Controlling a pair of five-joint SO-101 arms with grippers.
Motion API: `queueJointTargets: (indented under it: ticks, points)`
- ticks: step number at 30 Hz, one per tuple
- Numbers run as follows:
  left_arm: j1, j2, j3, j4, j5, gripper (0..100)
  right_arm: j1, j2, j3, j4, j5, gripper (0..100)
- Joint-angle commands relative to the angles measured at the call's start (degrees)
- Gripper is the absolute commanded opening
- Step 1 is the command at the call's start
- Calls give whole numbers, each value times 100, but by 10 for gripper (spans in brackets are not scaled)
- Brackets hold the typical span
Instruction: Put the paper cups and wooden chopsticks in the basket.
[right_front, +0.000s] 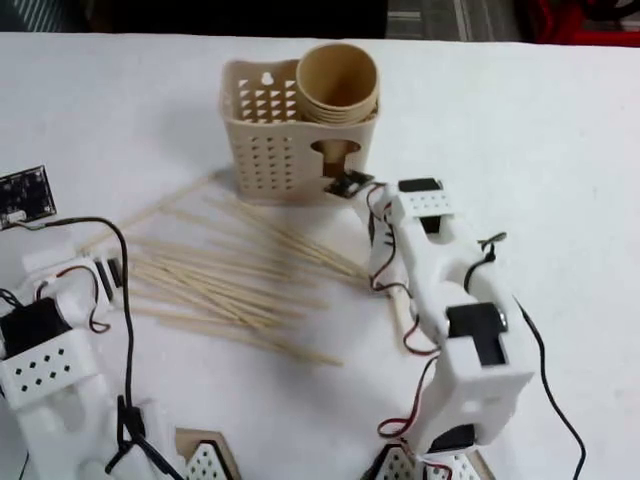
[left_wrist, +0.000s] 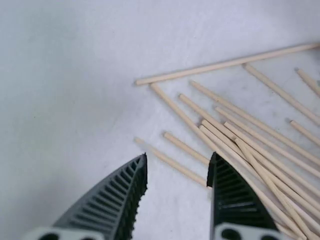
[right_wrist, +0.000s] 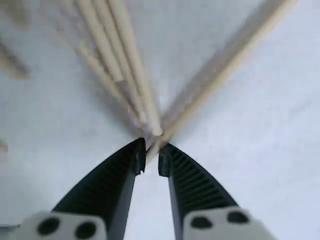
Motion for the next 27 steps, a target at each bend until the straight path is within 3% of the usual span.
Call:
queueJointTargets:
  ticks: [1, 13, 18, 22, 27]
  points:
    - [48, -84, -26, -141, 70, 203, 40, -901, 484, 233, 396, 19]
    - [48, -84, -26, -141, 70, 203, -48, -3301, 1767, 224, 554, 19]
    - [48, -84, -26, -141, 70, 203, -787, -3767, 1758, 92, 431, 19]
    - [40, -84, -26, -141, 70, 203, -1429, -3705, 1758, -585, -316, 19]
    - [40, -84, -26, -132, 70, 203, -1798, -3169, 1749, -1244, -413, 19]
